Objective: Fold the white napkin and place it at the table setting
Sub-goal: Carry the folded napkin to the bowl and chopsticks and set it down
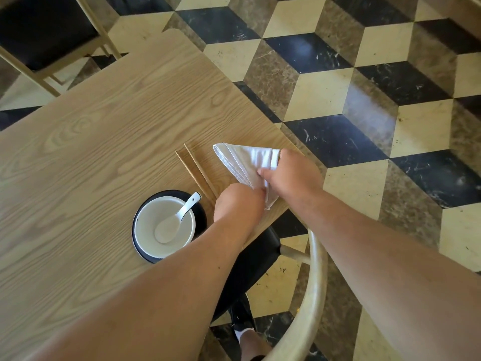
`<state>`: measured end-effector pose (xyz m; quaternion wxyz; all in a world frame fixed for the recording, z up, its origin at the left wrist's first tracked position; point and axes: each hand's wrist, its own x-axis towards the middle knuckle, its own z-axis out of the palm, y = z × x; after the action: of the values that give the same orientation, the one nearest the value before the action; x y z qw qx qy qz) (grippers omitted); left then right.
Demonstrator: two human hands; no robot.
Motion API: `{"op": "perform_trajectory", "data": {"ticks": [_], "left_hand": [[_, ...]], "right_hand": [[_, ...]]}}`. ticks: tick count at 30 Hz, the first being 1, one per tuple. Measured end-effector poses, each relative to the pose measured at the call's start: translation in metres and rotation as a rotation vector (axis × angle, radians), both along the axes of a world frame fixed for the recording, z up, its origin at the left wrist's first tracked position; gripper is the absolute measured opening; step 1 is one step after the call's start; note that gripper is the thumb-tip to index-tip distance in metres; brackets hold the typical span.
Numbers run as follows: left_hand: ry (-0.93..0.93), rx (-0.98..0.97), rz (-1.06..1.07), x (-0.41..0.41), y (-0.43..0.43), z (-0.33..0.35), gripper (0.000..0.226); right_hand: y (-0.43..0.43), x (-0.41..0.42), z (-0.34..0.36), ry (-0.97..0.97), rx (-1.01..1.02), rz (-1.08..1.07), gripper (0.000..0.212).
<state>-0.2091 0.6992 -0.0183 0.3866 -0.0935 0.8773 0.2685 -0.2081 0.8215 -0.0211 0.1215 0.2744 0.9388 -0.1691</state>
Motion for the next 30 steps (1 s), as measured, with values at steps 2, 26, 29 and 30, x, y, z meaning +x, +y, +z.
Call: {"op": "perform_trajectory", "data": {"ticks": [2, 26, 29, 30], "left_hand": [[0.189, -0.105, -0.110, 0.003, 0.001, 0.003, 0.041], [0.335, -0.326, -0.990, -0.062, -0.024, -0.016, 0.140], [0.340, -0.342, -0.995, -0.060, -0.027, -0.014, 0.138], [0.343, -0.356, -1.003, -0.061, -0.027, -0.013, 0.138]], "right_hand": [[-0.001, 0.001, -0.002, 0.077, 0.067, 0.022, 0.061], [0.007, 0.020, -0.040, -0.038, 0.086, 0.455, 0.064], [0.006, 0.021, -0.040, -0.054, 0.101, 0.458, 0.065], [0.006, 0.020, -0.038, -0.062, 0.101, 0.458, 0.065]]}}
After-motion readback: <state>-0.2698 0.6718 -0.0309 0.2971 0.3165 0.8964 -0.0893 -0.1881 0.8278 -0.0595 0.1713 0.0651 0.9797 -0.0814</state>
